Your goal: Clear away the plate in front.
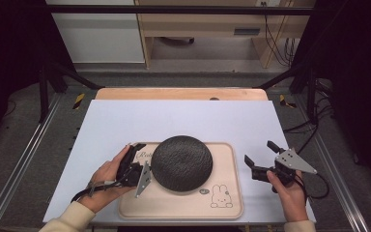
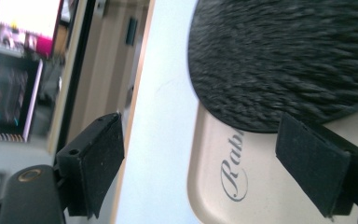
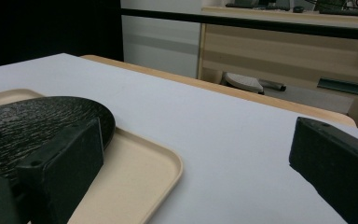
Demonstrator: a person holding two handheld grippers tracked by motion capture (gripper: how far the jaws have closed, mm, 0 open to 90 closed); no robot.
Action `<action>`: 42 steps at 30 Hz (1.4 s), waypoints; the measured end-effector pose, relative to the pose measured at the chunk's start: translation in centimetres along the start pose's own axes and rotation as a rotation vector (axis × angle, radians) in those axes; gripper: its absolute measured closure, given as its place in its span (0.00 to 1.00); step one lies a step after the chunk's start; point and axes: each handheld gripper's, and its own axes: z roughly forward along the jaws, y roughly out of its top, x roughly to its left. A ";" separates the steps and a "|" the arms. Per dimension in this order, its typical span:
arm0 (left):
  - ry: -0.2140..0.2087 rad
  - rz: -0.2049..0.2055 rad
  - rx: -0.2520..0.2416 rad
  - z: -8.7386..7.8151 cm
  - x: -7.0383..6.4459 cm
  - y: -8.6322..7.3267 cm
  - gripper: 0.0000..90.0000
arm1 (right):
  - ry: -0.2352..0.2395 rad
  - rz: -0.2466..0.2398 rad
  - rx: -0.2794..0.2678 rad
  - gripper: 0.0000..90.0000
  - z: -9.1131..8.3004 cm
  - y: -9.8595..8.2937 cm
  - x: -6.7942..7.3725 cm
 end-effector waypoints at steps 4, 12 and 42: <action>0.005 -0.107 -0.017 0.4 0.3 0.3 0.15 | -0.002 0.002 -0.001 0.04 0.0 0.0 -0.1; -0.031 -0.226 -0.016 1.2 -0.2 0.5 0.14 | -0.001 0.001 -0.001 0.04 0.0 0.0 0.0; -0.046 -0.794 -0.219 -3.7 2.2 -5.5 0.05 | 0.009 -0.006 0.007 0.03 0.2 -0.1 0.3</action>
